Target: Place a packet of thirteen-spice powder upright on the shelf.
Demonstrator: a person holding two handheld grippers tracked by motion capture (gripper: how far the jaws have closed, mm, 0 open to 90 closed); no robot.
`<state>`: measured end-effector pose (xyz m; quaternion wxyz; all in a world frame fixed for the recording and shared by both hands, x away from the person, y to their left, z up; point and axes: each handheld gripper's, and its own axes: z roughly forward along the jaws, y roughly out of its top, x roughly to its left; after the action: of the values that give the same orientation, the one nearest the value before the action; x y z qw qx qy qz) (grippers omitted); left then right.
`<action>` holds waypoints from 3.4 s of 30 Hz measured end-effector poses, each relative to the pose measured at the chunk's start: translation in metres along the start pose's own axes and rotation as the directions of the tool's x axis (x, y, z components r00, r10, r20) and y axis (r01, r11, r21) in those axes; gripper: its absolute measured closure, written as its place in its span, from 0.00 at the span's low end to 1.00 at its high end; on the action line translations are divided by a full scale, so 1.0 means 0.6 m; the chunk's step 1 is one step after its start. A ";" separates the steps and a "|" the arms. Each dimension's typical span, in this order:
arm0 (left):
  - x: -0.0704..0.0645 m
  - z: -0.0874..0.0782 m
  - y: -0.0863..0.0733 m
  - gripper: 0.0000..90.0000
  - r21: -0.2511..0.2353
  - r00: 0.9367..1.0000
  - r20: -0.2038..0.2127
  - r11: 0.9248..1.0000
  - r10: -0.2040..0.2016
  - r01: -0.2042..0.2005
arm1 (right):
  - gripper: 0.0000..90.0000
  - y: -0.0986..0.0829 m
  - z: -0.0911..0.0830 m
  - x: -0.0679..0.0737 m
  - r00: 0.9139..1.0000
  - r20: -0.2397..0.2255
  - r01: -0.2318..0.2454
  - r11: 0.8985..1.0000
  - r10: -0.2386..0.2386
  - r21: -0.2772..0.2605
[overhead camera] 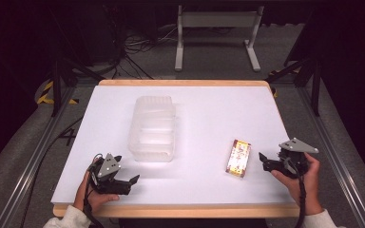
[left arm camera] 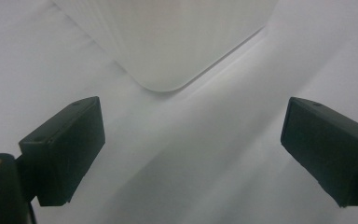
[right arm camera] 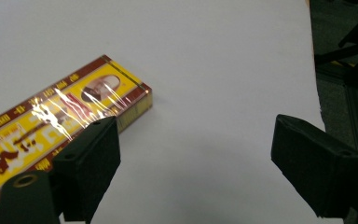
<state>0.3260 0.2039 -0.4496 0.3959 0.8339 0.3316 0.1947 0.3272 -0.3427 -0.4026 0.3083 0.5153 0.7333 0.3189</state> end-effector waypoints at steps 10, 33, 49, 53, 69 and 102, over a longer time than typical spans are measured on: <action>-0.002 -0.003 -0.006 0.08 0.008 1.000 -0.010 1.000 0.009 -0.009 | 0.19 -0.023 -0.008 -0.004 0.999 -0.035 -0.038 0.999 0.038 0.018; -0.005 0.005 -0.005 0.08 0.032 1.000 0.005 0.999 0.022 -0.022 | 0.21 0.023 0.050 0.062 0.983 -0.169 -0.052 0.994 0.067 0.091; -0.007 0.007 -0.004 0.08 0.039 1.000 0.014 0.999 0.026 -0.026 | 0.17 0.080 0.118 0.090 0.978 -0.152 -0.105 0.969 0.141 0.222; -0.007 0.008 -0.004 0.08 0.043 0.999 0.017 0.999 0.031 -0.031 | 0.18 0.095 0.136 0.099 0.986 -0.106 -0.098 0.965 0.127 0.244; -0.007 0.008 -0.005 0.08 0.047 0.999 0.021 0.998 0.031 -0.032 | 0.25 0.106 0.176 0.124 0.997 -0.011 -0.067 0.952 0.074 0.298; -0.007 0.006 -0.004 0.08 0.042 0.999 0.015 0.999 0.034 -0.034 | 0.33 0.177 0.064 0.158 0.994 -0.113 0.000 0.998 -0.007 -0.059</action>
<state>0.3239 0.2001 -0.4540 0.3769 0.8491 0.3186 0.1884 0.3903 -0.2184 -0.3542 0.2817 0.4856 0.7409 0.3686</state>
